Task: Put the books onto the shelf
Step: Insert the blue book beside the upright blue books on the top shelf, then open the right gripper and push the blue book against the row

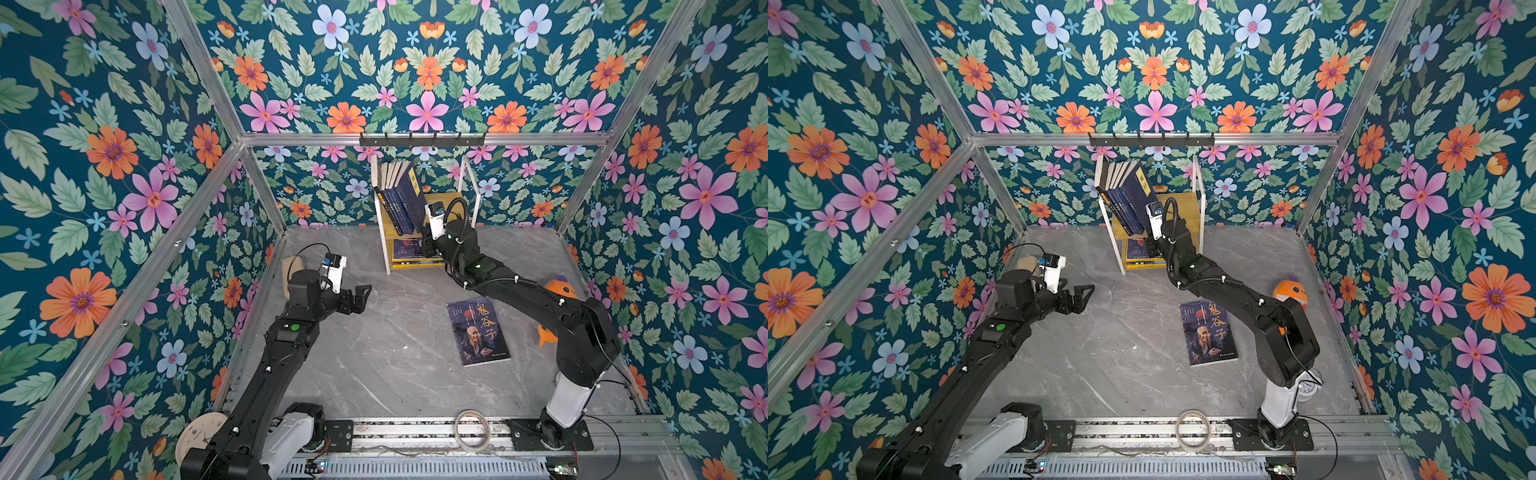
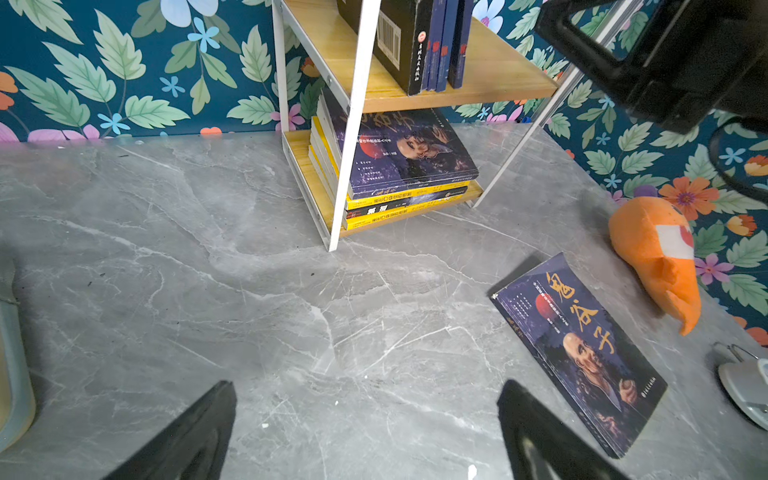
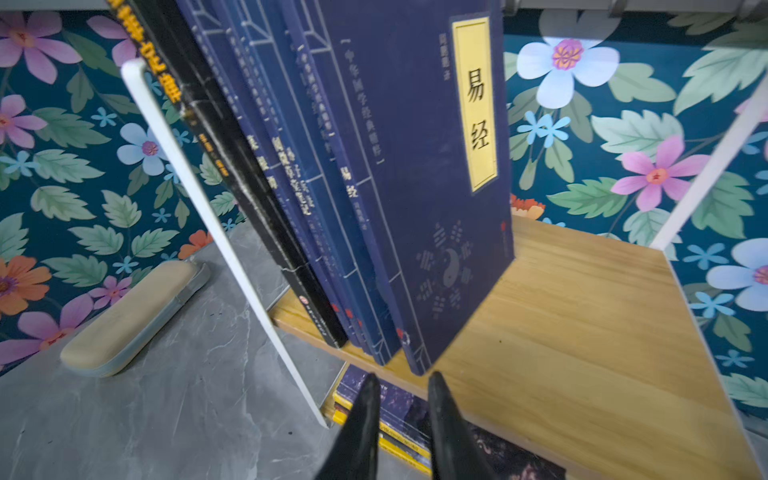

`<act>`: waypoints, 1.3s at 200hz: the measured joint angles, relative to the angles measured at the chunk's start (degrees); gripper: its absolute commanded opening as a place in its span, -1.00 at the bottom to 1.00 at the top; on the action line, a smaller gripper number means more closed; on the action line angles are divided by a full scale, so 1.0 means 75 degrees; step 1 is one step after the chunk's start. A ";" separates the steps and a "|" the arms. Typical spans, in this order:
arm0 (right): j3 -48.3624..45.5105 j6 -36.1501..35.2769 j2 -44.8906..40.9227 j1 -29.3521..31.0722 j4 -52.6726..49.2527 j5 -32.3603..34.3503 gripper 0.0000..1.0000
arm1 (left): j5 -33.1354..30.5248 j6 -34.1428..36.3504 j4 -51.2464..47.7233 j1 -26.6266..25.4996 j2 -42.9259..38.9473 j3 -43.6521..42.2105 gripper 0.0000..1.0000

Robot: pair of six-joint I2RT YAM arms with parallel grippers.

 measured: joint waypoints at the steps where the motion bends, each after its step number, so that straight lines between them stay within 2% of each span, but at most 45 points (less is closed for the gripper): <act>1: 0.0006 -0.0003 0.0003 -0.0006 -0.0006 0.0015 -1.00 | 0.0000 0.0000 0.0000 0.0000 0.0000 -0.0003 1.00; 33: 0.0734 -0.0038 0.0539 -0.0294 -0.0399 0.0711 -1.00 | 0.0006 -0.0015 0.0009 0.0032 0.0003 -0.0006 1.00; 72: 0.2725 -0.0058 0.1985 -0.0731 -0.1326 0.0933 -1.00 | -0.0015 -0.0026 0.0003 0.0047 0.0052 0.0003 1.00; 110: 0.4908 0.0012 0.3421 -0.1070 -0.2413 0.0586 -1.00 | -0.0012 -0.0026 0.0006 0.0067 0.0102 0.0035 1.00; 139: 0.5945 0.0070 0.4147 -0.1110 -0.3045 -0.0015 -1.00 | -0.0032 -0.0029 -0.0003 0.0082 0.0131 0.0099 1.00; 188: 0.6213 0.0353 0.4450 -0.1169 -0.3121 -0.1180 -1.00 | -0.0026 -0.0070 -0.0006 0.0131 0.0143 0.0105 1.00; 260: 0.5933 0.0612 0.4433 -0.1157 -0.2617 -0.1577 -1.00 | -0.0006 -0.0152 0.0006 0.0184 0.0143 0.0067 1.00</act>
